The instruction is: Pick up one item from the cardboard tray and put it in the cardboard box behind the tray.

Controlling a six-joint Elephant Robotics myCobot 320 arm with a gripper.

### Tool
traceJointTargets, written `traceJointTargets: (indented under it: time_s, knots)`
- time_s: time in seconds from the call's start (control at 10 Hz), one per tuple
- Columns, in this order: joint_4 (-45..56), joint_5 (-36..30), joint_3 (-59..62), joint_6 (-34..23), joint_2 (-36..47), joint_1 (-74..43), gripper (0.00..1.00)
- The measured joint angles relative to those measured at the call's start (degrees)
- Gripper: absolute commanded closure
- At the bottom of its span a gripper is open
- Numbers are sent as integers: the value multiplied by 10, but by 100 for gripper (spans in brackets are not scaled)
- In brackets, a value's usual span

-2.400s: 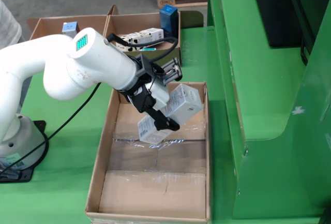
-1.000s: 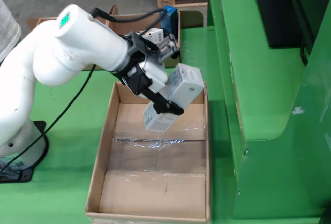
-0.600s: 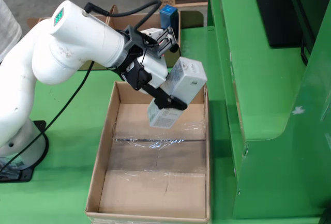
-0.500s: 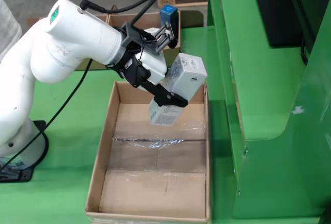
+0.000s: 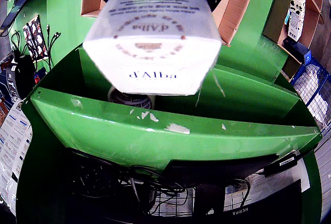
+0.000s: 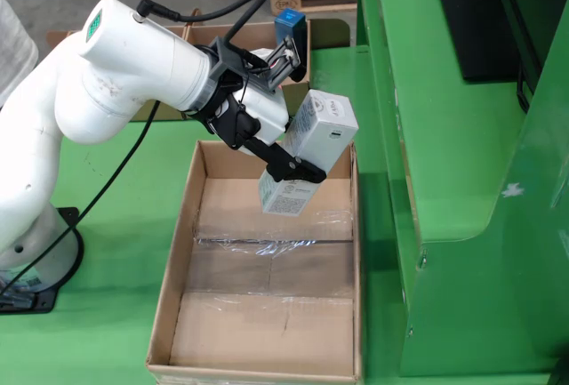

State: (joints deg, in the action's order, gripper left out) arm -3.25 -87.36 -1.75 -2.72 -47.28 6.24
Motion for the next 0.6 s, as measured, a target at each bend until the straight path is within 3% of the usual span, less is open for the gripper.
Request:
traceJointTargets:
  time_s: [0.6]
  knots:
    - [-72,26,0,-1,3,2,100]
